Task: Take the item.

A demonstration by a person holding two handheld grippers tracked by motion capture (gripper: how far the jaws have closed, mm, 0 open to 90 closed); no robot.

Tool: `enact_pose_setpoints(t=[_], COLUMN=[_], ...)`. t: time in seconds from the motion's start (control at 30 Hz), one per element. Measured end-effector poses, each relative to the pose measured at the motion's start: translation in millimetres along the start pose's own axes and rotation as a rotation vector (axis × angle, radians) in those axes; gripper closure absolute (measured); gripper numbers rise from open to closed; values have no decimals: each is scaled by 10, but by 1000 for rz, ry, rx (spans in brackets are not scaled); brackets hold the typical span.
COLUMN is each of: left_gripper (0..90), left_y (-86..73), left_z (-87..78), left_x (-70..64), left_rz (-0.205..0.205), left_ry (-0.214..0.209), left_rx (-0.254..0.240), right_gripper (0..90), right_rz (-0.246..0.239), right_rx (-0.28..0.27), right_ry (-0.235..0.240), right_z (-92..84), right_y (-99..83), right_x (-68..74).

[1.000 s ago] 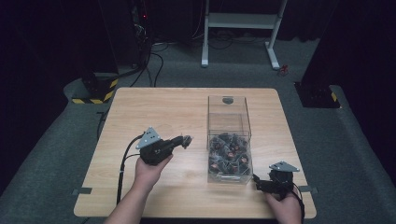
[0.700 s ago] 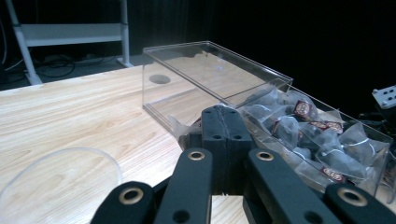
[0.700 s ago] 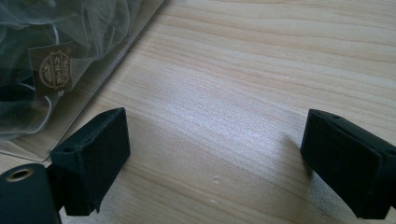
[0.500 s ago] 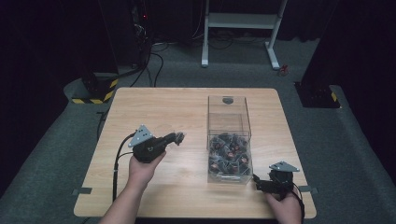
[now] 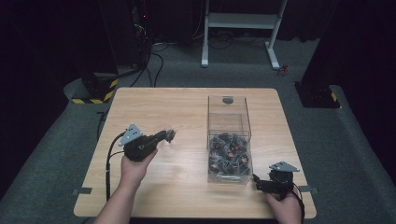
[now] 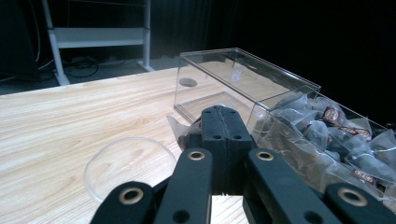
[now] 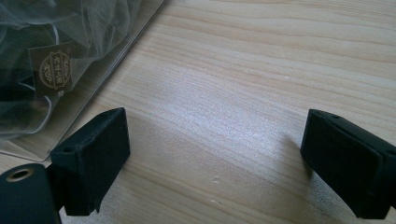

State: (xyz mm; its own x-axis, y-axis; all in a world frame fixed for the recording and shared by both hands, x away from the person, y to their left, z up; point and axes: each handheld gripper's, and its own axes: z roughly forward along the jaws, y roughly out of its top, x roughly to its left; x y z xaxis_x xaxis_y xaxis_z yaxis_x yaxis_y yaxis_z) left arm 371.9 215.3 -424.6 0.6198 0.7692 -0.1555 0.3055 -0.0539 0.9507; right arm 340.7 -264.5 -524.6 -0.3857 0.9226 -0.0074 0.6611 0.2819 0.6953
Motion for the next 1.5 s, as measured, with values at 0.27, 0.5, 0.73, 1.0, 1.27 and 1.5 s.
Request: enact_pose_setpoints(t=[0.27,0.5,0.73,1.0,1.27,1.5], left_gripper=[900,900,900,900,900,900], left_y=[7,22,40,15,-29,-57], left_z=[-54,-72,-49,18,119,184], left_x=[66,126,161,248,313,330], left_rz=[0,1,3,-11,-19,-26], left_ry=[19,35,52,76,96,110], left_rx=[-2,-2,1,23,52,68], right_gripper=[80,79,80,79,80,79], right_rz=[0,0,0,0,-4,-4], right_rx=[0,0,0,0,-2,-2], right_ry=[0,0,0,0,-1,-1], right_z=[0,0,0,0,3,3], right_y=[0,0,0,0,1,1], right_x=[0,0,0,0,-3,-3])
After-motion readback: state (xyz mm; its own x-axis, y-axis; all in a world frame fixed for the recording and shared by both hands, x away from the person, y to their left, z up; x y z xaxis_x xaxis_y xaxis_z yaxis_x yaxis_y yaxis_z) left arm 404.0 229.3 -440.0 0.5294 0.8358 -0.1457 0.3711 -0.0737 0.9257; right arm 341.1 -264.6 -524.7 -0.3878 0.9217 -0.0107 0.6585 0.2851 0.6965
